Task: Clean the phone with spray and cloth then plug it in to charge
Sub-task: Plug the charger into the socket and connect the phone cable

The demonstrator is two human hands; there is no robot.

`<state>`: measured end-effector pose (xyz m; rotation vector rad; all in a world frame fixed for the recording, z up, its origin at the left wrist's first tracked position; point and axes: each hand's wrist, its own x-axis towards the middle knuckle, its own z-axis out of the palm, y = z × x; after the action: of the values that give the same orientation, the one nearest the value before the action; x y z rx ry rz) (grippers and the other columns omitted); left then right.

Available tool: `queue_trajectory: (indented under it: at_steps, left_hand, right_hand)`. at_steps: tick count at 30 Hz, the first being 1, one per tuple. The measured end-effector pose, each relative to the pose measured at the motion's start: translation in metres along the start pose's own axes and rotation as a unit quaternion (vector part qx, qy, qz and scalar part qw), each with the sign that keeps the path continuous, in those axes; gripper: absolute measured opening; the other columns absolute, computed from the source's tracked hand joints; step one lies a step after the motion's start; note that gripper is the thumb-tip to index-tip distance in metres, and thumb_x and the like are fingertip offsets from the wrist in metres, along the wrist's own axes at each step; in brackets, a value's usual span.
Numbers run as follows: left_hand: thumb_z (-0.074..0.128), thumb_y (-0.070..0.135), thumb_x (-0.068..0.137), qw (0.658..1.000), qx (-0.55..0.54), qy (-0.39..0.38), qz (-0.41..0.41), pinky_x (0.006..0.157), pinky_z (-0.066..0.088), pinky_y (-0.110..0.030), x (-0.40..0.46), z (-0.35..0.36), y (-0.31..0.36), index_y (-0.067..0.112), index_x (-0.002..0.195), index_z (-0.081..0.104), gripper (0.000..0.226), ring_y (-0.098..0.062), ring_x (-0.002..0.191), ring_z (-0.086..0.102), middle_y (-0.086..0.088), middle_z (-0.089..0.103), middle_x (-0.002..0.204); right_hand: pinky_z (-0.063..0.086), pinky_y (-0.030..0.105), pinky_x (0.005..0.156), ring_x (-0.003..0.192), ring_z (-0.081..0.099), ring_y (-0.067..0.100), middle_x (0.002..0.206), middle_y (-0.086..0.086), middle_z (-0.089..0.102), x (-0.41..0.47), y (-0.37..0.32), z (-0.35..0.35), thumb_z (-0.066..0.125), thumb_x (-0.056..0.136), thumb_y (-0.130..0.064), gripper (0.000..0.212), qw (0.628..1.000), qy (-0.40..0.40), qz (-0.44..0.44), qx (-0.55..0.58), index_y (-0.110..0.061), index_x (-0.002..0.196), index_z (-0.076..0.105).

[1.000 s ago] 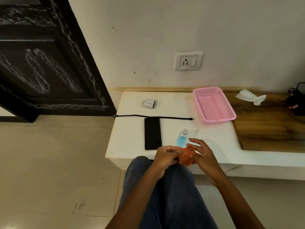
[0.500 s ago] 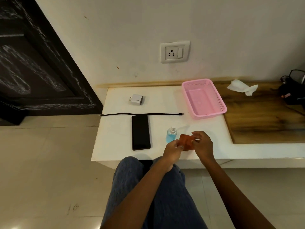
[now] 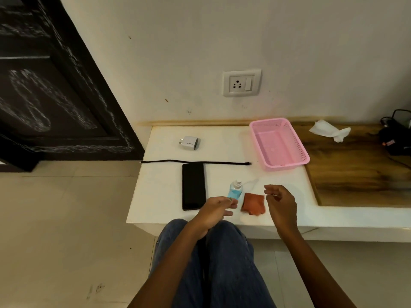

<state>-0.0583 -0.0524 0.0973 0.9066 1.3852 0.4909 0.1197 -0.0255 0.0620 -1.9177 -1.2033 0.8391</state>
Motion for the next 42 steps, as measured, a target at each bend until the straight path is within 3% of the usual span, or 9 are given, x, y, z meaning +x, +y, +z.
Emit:
queue_trajectory:
  at_steps: [7,14,17,19,24,28,34,39,42]
  left_hand:
    - [0.04,0.025,0.101,0.988,-0.102,0.114,0.024,0.101,0.043,-0.034,0.003,-0.054,0.0,0.015,0.126,0.057,0.032,-0.022,0.114,0.058,-0.005,0.06,0.128]
    - [0.047,0.025,0.099,0.95,-0.201,0.231,0.053,0.103,0.04,-0.034,0.043,-0.083,-0.001,0.019,0.133,0.049,0.034,-0.02,0.12,0.052,-0.003,0.053,0.136]
    - [0.048,0.025,0.098,0.939,-0.215,0.264,0.055,0.102,0.04,-0.033,0.063,-0.093,-0.002,0.021,0.134,0.047,0.036,-0.018,0.121,0.051,-0.002,0.05,0.139]
    - [0.049,0.027,0.098,0.934,-0.229,0.27,0.054,0.105,0.039,-0.035,0.076,-0.099,-0.004,0.023,0.135,0.045,0.037,-0.021,0.126,0.048,-0.002,0.048,0.141]
    - [0.051,0.028,0.097,0.926,-0.255,0.274,0.051,0.103,0.038,-0.034,0.099,-0.111,-0.013,0.028,0.135,0.042,0.039,-0.021,0.128,0.045,0.0,0.046,0.142]
    - [0.053,0.027,0.096,0.924,-0.264,0.271,0.059,0.094,0.039,-0.026,0.106,-0.109,-0.026,0.029,0.134,0.042,0.04,-0.011,0.117,0.046,0.005,0.045,0.139]
    - [0.054,0.021,0.096,0.925,-0.231,0.292,0.078,0.089,0.041,-0.018,0.103,-0.097,-0.041,0.03,0.133,0.041,0.041,-0.003,0.107,0.047,0.007,0.046,0.138]
    - [0.062,0.017,0.091,0.916,-0.158,0.348,0.12,0.096,0.044,-0.027,0.097,-0.108,-0.047,0.028,0.133,0.042,0.048,-0.011,0.117,0.049,0.002,0.047,0.14]
    - [0.067,0.026,0.087,0.907,-0.076,0.388,0.145,0.106,0.039,-0.034,0.095,-0.12,-0.05,0.028,0.137,0.038,0.058,-0.014,0.126,0.045,0.004,0.044,0.143]
  right_hand:
    - [0.038,-0.003,0.068,0.082,0.057,0.003,0.098,-0.006,0.062,-0.007,-0.074,0.028,0.051,0.091,-0.002,0.02,0.987,-0.05,-0.136,0.064,-0.019,0.097,0.06]
    - [0.039,0.006,0.067,0.088,0.054,0.01,0.103,0.0,0.06,0.032,-0.131,0.098,0.054,0.084,0.002,0.026,0.959,-0.163,-0.23,-0.041,-0.011,0.104,0.062]
    - [0.045,0.028,0.086,0.103,0.054,0.023,0.117,0.01,0.055,0.064,-0.139,0.136,0.057,0.083,-0.004,0.034,0.94,-0.213,-0.227,-0.139,-0.009,0.117,0.056]
    - [0.043,0.038,0.094,0.112,0.05,0.028,0.124,0.013,0.05,0.085,-0.141,0.161,0.059,0.083,-0.008,0.042,0.927,-0.245,-0.211,-0.192,-0.009,0.124,0.05]
    - [0.037,0.043,0.102,0.123,0.04,0.032,0.135,0.015,0.039,0.128,-0.142,0.215,0.066,0.081,-0.018,0.065,0.9,-0.275,-0.186,-0.283,-0.009,0.137,0.034]
    - [0.035,0.047,0.102,0.128,0.033,0.033,0.143,0.013,0.032,0.143,-0.136,0.244,0.071,0.079,-0.031,0.084,0.868,-0.3,-0.198,-0.342,-0.01,0.143,0.02]
    - [0.039,0.039,0.092,0.117,0.041,0.031,0.128,0.014,0.046,0.139,-0.122,0.257,0.067,0.081,-0.031,0.062,0.861,-0.224,-0.271,-0.368,-0.007,0.13,0.038]
    - [0.043,0.034,0.087,0.11,0.05,0.026,0.119,0.01,0.052,0.122,-0.135,0.242,0.076,0.071,-0.032,0.064,0.895,-0.249,-0.261,-0.262,-0.009,0.124,0.048]
    - [0.038,0.024,0.078,0.105,0.054,0.021,0.117,0.005,0.055,0.098,-0.15,0.229,0.079,0.066,-0.034,0.068,0.883,-0.312,-0.268,-0.228,-0.014,0.124,0.051]
